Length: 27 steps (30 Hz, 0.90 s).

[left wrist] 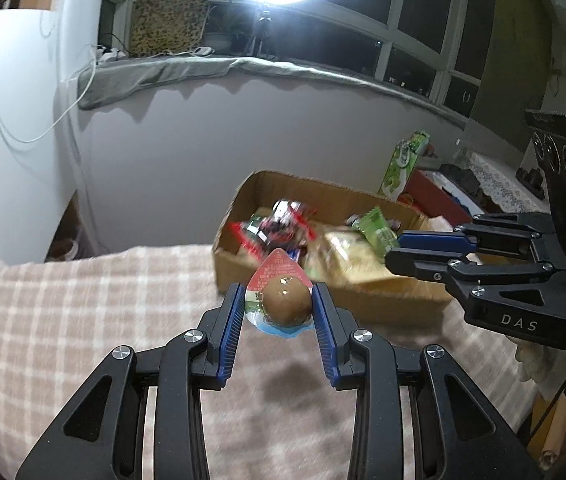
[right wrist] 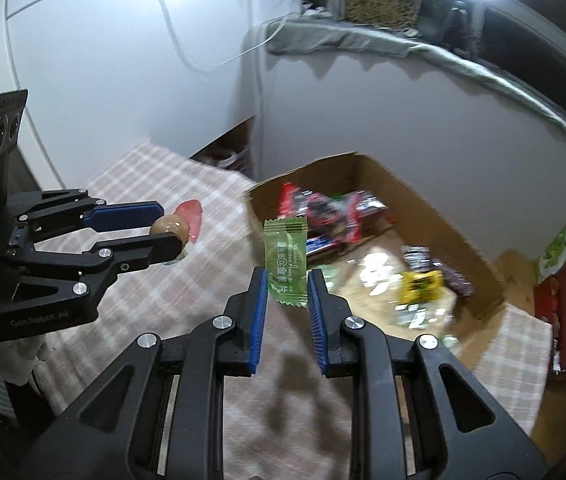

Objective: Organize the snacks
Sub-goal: 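Carry both candies into the box and open both grippers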

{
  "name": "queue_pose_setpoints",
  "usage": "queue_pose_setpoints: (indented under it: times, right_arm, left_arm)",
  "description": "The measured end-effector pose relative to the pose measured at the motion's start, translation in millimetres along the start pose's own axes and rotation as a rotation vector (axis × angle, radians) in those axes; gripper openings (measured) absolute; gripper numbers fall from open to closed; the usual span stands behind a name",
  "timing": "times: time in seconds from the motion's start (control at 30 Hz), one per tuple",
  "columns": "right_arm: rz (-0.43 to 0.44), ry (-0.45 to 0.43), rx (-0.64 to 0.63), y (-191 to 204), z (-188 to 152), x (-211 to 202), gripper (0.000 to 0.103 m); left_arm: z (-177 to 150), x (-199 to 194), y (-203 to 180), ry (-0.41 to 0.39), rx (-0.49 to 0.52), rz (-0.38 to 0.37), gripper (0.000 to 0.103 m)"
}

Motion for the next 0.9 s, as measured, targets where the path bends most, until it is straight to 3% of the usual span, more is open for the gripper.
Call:
queue_pose_setpoints:
  times: [0.3, 0.47, 0.83, 0.9]
  right_arm:
    - [-0.087, -0.016, 0.058, -54.5, 10.5, -6.0, 0.021]
    - [-0.109, -0.007, 0.117, -80.4, 10.2, 1.5, 0.021]
    - [-0.111, 0.029, 0.161, -99.2, -3.9, 14.9, 0.022]
    - [-0.117, 0.025, 0.156, -99.3, -4.2, 13.9, 0.029]
  left_arm:
    - [33.7, 26.9, -15.3, -0.01, -0.009, -0.02, 0.033]
    - [34.8, 49.2, -25.3, 0.028, -0.007, -0.022, 0.033]
    - [31.9, 63.3, -38.9, 0.062, -0.001, -0.01, 0.035]
    - [32.5, 61.3, -38.7, 0.059, 0.004, -0.003, 0.035]
Point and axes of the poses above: each gripper's, at about its wrist camera, not at the fingertips, and x roughly the way its jaws point, y to its left, z to its top, the point moved 5 cm from there along x, roughly the way its jaws point, and after that the axes turned 8 degrees about z, right-handed, at the moved point
